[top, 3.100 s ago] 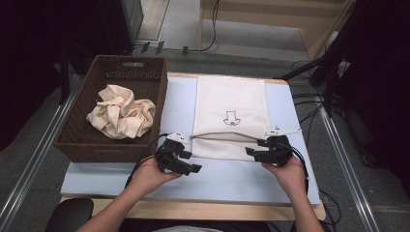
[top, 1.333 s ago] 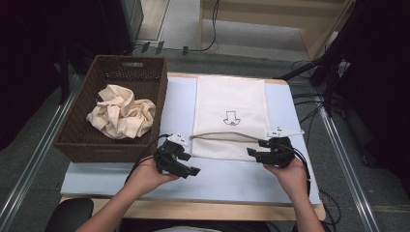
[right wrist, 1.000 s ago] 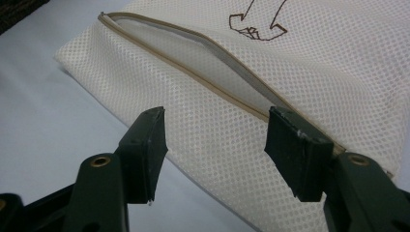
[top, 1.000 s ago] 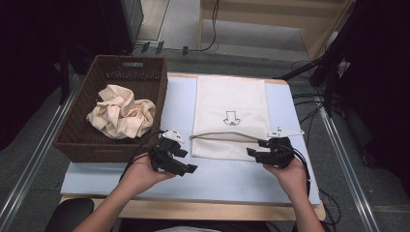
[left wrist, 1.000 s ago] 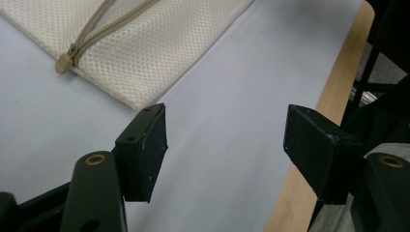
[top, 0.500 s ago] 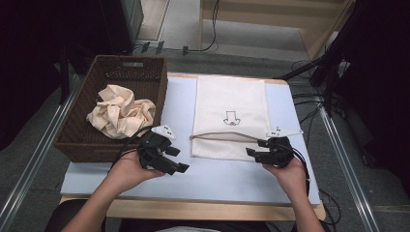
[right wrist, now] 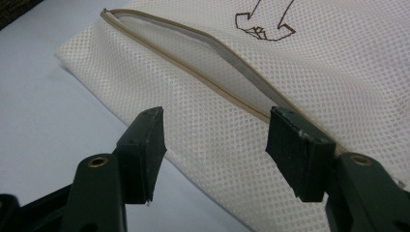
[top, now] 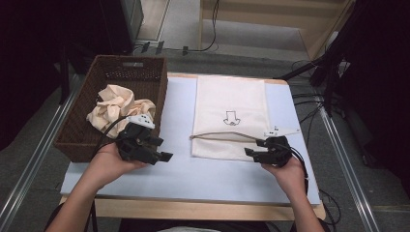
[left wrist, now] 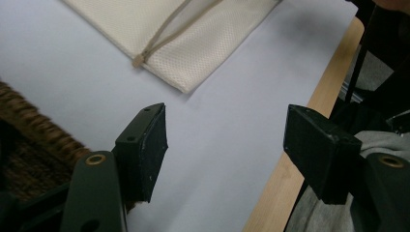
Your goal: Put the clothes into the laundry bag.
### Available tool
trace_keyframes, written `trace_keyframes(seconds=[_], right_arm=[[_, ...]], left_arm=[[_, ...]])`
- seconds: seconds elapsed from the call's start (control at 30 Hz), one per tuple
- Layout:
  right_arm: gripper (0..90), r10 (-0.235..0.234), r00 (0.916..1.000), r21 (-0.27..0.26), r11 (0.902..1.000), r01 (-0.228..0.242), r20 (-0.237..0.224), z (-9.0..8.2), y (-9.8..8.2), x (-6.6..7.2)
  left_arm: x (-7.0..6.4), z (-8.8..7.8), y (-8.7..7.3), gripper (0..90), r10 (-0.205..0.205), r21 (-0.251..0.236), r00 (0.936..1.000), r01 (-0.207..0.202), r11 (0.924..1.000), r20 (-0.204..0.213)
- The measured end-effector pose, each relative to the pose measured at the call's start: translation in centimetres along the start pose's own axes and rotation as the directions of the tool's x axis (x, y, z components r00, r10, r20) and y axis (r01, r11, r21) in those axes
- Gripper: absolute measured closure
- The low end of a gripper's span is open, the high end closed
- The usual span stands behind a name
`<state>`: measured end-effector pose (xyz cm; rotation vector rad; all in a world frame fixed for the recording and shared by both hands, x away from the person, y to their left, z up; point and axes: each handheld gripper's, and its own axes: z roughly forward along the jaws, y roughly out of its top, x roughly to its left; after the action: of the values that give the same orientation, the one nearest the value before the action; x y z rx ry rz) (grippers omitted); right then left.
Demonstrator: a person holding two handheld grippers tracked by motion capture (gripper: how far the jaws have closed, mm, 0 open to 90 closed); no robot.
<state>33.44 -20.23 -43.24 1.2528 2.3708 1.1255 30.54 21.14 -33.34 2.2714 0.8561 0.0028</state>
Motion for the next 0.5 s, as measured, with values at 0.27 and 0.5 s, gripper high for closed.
trace_keyframes(seconds=[0.27,0.5], right_arm=[[39.9,-0.008,1.0,0.006,1.0,0.008,-0.001,0.1,0.1,0.4],[39.8,-0.006,1.0,-0.008,0.9999,0.006,-0.008,0.2,0.2,0.3]], left_arm=[[2.0,-2.5,-0.1,33.0,-0.078,-0.054,0.9947,0.074,0.9958,-0.067],[3.7,-3.7,0.0,33.7,-0.122,-0.077,0.9861,0.114,0.9905,-0.113]])
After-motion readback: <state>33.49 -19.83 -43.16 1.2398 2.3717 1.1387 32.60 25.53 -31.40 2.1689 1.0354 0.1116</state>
